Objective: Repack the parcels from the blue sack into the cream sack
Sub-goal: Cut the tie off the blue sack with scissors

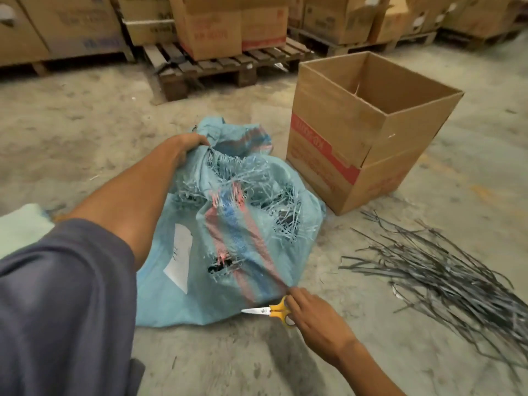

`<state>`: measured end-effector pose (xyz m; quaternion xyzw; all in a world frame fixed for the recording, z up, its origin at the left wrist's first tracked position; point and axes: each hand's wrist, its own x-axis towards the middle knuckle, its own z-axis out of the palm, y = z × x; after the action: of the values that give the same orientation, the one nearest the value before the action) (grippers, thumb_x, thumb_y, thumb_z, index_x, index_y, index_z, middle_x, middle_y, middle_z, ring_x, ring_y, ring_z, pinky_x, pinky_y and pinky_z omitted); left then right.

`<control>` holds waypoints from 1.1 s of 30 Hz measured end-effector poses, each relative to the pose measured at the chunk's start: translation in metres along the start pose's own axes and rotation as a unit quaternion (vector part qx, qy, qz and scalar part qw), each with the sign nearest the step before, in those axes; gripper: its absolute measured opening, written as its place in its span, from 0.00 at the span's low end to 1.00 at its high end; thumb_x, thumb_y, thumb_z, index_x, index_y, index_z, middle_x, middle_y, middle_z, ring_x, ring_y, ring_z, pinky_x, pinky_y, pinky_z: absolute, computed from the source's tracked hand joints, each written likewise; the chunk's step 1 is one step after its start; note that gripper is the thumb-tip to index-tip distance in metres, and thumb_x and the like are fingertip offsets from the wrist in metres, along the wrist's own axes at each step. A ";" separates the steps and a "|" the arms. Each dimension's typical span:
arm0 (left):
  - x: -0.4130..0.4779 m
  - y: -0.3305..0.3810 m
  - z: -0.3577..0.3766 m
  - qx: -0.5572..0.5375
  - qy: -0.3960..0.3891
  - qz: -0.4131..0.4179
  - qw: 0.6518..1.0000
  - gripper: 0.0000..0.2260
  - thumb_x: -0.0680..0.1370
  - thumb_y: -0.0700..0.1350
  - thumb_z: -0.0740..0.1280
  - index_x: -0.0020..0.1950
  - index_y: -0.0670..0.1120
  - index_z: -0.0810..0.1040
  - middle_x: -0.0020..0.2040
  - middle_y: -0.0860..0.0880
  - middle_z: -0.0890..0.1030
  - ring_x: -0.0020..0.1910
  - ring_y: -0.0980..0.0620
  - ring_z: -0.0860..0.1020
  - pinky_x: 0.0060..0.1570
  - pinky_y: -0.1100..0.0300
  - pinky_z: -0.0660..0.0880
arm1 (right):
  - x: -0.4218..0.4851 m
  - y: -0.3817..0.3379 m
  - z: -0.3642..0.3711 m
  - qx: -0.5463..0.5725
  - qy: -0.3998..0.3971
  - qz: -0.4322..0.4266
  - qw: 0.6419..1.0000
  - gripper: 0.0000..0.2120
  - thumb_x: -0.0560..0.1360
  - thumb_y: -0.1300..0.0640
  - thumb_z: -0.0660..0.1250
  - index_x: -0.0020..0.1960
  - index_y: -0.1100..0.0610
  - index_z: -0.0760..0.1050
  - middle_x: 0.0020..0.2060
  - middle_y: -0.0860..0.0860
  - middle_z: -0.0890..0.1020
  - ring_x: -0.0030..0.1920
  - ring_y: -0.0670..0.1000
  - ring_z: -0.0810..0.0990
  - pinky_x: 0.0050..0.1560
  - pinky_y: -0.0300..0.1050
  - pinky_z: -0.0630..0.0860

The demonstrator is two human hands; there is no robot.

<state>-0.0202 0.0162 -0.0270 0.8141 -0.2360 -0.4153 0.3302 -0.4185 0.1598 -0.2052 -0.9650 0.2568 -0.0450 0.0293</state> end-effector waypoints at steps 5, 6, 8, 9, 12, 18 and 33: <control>-0.028 0.041 -0.017 -0.092 0.015 0.071 0.993 0.16 0.72 0.51 0.67 0.54 0.43 0.78 0.46 0.42 0.82 0.41 0.44 0.80 0.41 0.57 0.76 | 0.054 0.022 -0.075 0.010 0.077 -0.025 0.997 0.08 0.76 0.56 0.66 0.54 0.52 0.69 0.56 0.50 0.75 0.48 0.51 0.79 0.42 0.43 0.78; -0.032 0.052 -0.021 -0.107 0.026 0.105 0.988 0.18 0.72 0.52 0.68 0.57 0.43 0.78 0.50 0.42 0.83 0.46 0.43 0.81 0.46 0.54 0.77 | 0.069 0.027 -0.093 0.012 0.096 -0.028 0.995 0.09 0.77 0.58 0.67 0.54 0.53 0.69 0.58 0.51 0.74 0.49 0.53 0.79 0.43 0.44 0.78; -0.053 0.076 -0.027 -0.135 0.032 0.160 0.977 0.19 0.72 0.51 0.69 0.60 0.44 0.78 0.52 0.42 0.83 0.49 0.43 0.82 0.50 0.52 0.78 | 0.106 0.037 -0.134 0.003 0.156 -0.040 0.987 0.04 0.79 0.58 0.62 0.54 0.54 0.69 0.58 0.52 0.73 0.49 0.55 0.79 0.42 0.48 0.78; -0.065 0.086 -0.030 -0.154 0.031 0.181 0.971 0.18 0.73 0.50 0.69 0.60 0.44 0.79 0.50 0.43 0.84 0.46 0.44 0.82 0.48 0.54 0.78 | 0.123 0.041 -0.157 -0.006 0.184 -0.039 0.982 0.04 0.80 0.56 0.60 0.54 0.55 0.69 0.58 0.52 0.73 0.47 0.56 0.79 0.41 0.49 0.78; -0.096 0.108 -0.043 -0.237 -0.016 0.194 0.952 0.09 0.76 0.47 0.67 0.47 0.42 0.81 0.33 0.46 0.84 0.28 0.50 0.81 0.30 0.62 0.78 | 0.170 0.050 -0.217 -0.015 0.252 -0.015 0.967 0.06 0.81 0.56 0.60 0.56 0.56 0.70 0.57 0.52 0.73 0.45 0.56 0.78 0.37 0.51 0.77; -0.101 0.102 -0.062 -0.317 -0.095 0.163 0.929 0.13 0.73 0.51 0.72 0.48 0.41 0.82 0.38 0.42 0.83 0.31 0.45 0.81 0.30 0.57 0.80 | 0.254 0.055 -0.287 0.137 0.307 0.083 0.938 0.04 0.80 0.55 0.64 0.50 0.53 0.70 0.48 0.50 0.75 0.38 0.56 0.76 0.38 0.52 0.73; -0.108 0.125 -0.086 -0.193 0.100 0.217 0.952 0.25 0.64 0.53 0.78 0.53 0.41 0.80 0.46 0.46 0.85 0.41 0.48 0.83 0.33 0.59 0.73 | 0.268 0.011 -0.313 0.578 0.121 0.128 0.797 0.26 0.64 0.44 0.81 0.39 0.68 0.81 0.28 0.52 0.69 0.33 0.52 0.63 0.28 0.34 0.63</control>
<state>-0.0211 0.0332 0.1583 0.7016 -0.2883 -0.2874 0.5849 -0.2240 0.0057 0.1239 -0.7133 0.3058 -0.2970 0.5563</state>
